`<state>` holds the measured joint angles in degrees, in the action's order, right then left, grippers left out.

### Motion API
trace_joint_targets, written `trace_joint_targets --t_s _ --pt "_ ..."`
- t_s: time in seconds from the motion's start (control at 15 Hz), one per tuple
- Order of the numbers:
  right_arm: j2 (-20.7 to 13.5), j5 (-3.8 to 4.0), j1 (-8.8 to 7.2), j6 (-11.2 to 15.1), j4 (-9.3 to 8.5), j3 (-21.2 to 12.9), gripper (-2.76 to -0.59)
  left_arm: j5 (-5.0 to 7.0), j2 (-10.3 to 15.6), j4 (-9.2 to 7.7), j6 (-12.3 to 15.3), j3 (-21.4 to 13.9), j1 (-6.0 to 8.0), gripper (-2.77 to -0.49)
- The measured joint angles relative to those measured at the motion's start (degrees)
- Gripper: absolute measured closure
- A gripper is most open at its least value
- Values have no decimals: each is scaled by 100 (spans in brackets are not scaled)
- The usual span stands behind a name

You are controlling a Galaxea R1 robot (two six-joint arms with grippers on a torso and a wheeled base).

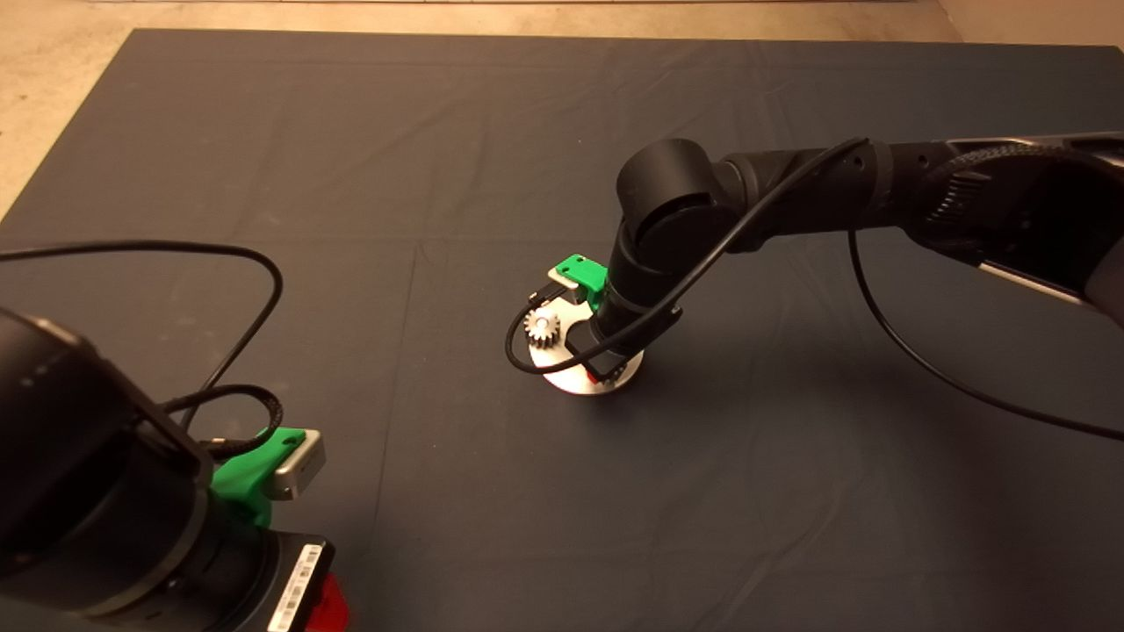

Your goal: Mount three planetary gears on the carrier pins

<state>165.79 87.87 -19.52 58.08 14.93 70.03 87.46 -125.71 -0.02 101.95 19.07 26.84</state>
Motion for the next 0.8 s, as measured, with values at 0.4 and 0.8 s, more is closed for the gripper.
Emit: trace_joint_targets --t_s 0.4,0.8 --pt "11 -2 0 -91 0 -2 -106 0 -1 0 0 0 -2 -204" --pt "8 2 21 -172 2 -2 -106 0 -1 0 0 0 -2 -204"
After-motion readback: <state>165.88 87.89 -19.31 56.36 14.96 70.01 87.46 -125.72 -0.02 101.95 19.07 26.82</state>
